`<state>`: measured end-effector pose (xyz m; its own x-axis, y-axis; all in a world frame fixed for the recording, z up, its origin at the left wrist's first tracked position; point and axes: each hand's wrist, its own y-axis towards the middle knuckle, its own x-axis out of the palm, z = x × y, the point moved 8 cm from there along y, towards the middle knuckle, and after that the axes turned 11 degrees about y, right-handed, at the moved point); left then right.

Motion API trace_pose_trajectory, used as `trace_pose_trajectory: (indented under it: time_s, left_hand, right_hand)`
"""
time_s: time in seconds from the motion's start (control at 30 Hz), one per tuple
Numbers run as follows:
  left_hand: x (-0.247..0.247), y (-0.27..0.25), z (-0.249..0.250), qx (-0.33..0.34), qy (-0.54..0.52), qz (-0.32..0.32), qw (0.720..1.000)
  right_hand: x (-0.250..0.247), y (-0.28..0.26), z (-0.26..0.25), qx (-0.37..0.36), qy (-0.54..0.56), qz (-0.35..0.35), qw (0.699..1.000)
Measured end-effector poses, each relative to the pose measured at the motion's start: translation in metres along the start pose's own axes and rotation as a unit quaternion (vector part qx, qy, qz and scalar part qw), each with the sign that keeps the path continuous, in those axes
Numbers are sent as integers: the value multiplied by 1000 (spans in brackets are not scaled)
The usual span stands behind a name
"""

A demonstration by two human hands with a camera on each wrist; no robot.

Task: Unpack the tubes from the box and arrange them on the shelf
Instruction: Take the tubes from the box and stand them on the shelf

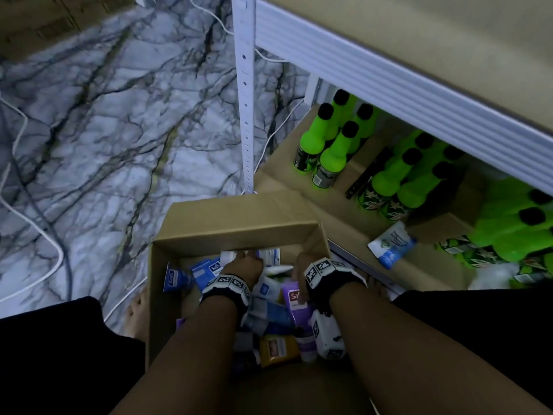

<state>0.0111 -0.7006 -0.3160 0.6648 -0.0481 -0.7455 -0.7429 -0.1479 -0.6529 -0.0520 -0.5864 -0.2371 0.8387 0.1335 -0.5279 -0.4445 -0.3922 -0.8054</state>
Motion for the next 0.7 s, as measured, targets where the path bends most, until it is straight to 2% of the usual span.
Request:
trace_pose_trajectory:
  time_s: [0.17, 0.3, 0.4, 0.5, 0.6, 0.7]
  left_hand:
    - [-18, -20, -24, -45, -95, 15, 994]
    - [-36, -49, -38, -39, -171, 36, 984]
    - [-62, -75, -50, -38, -250, 98, 963]
    - [-101, -100, -60, -29, -345, 178, 921]
    - [-148, -122, -64, 0, -456, 242, 857]
    - [-199, -150, -69, 20, -507, 292, 811]
  right_hand:
    - [-24, -27, -15, -40, 29, 47, 998]
    - [-47, -54, -15, -45, 56, 90, 993]
    - [-66, -74, -21, -72, 66, 106, 990]
    - [-99, -104, -30, -94, 80, 158, 980]
    - [-136, -139, -43, -125, 109, 221, 961]
    - [-176, -177, -53, -157, 127, 274, 940]
